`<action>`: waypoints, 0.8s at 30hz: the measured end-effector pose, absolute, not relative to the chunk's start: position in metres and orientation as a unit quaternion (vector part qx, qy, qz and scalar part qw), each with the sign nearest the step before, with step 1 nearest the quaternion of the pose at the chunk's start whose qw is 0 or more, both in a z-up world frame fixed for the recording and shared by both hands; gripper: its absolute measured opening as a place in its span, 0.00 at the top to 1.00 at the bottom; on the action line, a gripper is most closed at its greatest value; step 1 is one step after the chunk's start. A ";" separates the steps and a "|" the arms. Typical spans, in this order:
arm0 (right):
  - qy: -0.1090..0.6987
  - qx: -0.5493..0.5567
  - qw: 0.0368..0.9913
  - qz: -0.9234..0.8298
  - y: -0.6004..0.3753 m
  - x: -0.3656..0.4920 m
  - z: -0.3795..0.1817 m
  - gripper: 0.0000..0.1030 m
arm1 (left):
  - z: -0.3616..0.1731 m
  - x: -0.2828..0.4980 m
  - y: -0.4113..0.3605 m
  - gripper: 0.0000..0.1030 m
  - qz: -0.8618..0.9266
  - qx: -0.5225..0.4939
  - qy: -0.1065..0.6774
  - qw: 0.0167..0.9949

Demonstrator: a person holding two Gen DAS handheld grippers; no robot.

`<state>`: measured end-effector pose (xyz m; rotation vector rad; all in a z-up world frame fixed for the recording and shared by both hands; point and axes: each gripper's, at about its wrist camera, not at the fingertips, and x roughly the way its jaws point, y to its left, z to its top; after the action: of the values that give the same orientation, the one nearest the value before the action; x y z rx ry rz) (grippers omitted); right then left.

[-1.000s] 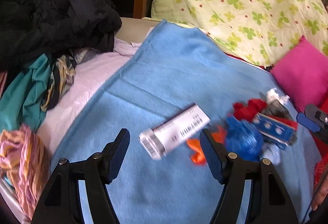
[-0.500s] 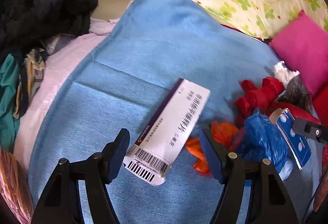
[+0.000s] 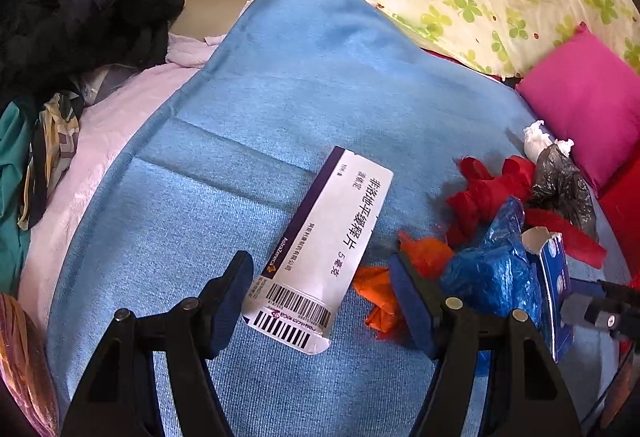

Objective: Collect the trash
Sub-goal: 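Grasp the white medicine box with the left tool while the right tool holds the blue box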

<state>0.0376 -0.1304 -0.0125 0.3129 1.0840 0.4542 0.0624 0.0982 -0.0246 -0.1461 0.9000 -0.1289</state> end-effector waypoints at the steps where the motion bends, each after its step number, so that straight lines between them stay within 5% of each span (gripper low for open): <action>1: 0.506 0.140 0.823 0.215 -0.130 0.035 -0.011 0.35 | -0.025 0.063 0.099 0.31 -0.061 -0.072 0.434 0.896; 4: 0.501 0.127 0.827 0.219 -0.127 0.028 -0.007 0.55 | -0.027 0.066 0.099 0.31 -0.059 -0.076 0.433 0.896; 8: 0.499 0.117 0.828 0.227 -0.125 0.021 -0.002 0.61 | -0.028 0.068 0.100 0.31 -0.059 -0.081 0.433 0.896; 11: 0.490 0.119 0.836 0.219 -0.131 0.019 0.002 0.52 | -0.029 0.067 0.099 0.35 -0.059 -0.081 0.433 0.896; 13: 0.487 0.132 0.837 0.210 -0.135 0.022 0.005 0.22 | -0.030 0.067 0.097 0.48 -0.060 -0.075 0.435 0.895; 16: 0.480 0.156 0.840 0.201 -0.143 0.027 0.004 0.21 | -0.032 0.066 0.092 0.56 -0.064 -0.065 0.438 0.894; 24: 0.512 0.138 0.831 0.169 -0.139 0.042 -0.020 0.21 | -0.029 0.064 0.092 0.57 -0.077 -0.071 0.445 0.889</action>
<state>0.0423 -0.1390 -0.0202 0.2919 1.0866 0.3581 0.0643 0.0916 -0.0293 -0.1479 0.9249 -0.1607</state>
